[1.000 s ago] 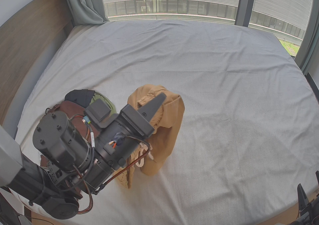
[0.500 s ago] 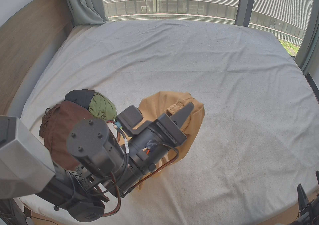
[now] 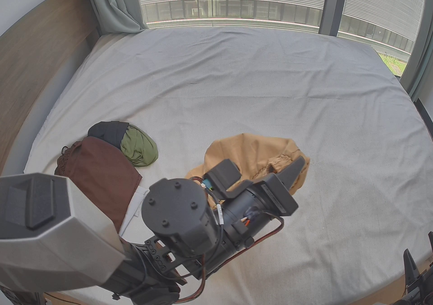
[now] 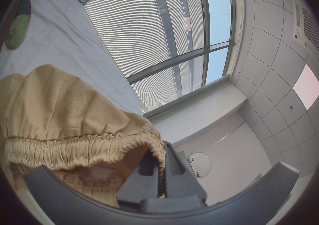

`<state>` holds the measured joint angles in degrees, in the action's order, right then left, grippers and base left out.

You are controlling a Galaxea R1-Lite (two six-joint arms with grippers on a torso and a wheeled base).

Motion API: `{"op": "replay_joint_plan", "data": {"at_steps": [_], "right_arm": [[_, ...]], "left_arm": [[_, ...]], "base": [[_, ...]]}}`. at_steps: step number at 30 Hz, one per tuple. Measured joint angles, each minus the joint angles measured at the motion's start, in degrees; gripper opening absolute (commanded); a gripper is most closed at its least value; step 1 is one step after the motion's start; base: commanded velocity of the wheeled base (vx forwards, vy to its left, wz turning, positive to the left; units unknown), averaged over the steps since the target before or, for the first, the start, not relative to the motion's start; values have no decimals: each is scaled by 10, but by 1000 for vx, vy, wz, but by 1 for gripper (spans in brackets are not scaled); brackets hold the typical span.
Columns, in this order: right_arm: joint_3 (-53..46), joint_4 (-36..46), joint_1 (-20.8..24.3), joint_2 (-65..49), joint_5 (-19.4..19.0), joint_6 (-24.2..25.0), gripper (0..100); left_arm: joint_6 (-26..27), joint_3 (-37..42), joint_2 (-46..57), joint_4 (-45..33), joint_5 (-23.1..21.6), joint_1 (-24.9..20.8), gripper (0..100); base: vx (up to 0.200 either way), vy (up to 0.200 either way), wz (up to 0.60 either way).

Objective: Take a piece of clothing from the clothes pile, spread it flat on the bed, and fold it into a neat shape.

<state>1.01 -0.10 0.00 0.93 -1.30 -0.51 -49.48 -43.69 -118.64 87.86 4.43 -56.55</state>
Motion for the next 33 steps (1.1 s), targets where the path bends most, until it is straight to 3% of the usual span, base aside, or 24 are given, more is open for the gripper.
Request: {"op": "replay_joint_plan", "data": {"at_steps": [19, 33], "right_arm": [[0, 0, 0, 0, 0, 0, 100], [0, 0, 0, 0, 0, 0, 100]], "left_arm": [[-5, -116, -1, -11, -24, -76, 0], [-58, -165, 106, -74, -18, -70, 0]], "base": [[0, 0, 0], [0, 0, 0]]}}
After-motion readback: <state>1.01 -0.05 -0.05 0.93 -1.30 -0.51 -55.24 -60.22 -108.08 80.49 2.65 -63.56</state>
